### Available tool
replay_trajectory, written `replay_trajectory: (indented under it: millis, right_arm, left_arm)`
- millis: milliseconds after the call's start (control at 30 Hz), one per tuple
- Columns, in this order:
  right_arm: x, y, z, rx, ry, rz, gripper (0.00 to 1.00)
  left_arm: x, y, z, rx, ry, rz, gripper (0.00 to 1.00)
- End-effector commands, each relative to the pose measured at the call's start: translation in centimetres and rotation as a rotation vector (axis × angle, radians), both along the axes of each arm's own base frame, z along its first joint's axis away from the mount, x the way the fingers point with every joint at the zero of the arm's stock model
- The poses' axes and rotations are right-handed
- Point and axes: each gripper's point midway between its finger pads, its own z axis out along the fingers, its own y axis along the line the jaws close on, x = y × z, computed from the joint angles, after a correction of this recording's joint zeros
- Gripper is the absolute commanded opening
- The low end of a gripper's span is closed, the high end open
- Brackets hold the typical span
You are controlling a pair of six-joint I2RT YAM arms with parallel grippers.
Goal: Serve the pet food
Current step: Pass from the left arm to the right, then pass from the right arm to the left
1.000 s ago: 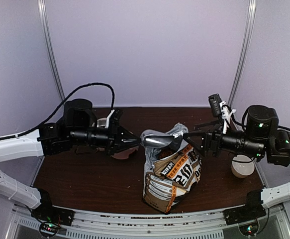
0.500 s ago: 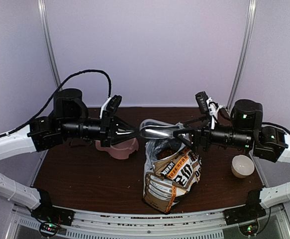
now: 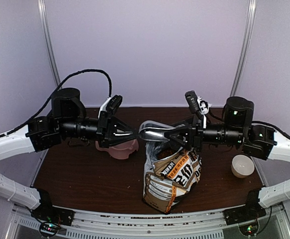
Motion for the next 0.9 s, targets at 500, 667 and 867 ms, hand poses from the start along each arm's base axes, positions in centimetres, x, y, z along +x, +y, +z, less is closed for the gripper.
replay_trajectory:
  millis: [500, 667, 867]
  right_arm:
    - [-3.2, -0.8, 2.0, 0.098, 0.026, 0.132, 0.0]
    - [-2.1, -1.9, 0.7, 0.054, 0.15, 0.022, 0.0]
    - [-1.6, -3.0, -0.6, 0.037, 0.314, -0.068, 0.0]
  left_arm:
    - [0.5, -0.3, 1.3, -0.032, -0.107, -0.004, 0.21]
    - [1.7, -0.2, 2.1, 0.002, -0.325, 0.032, 0.63]
    - [3.3, 0.7, 2.4, 0.035, -0.583, 0.136, 0.77]
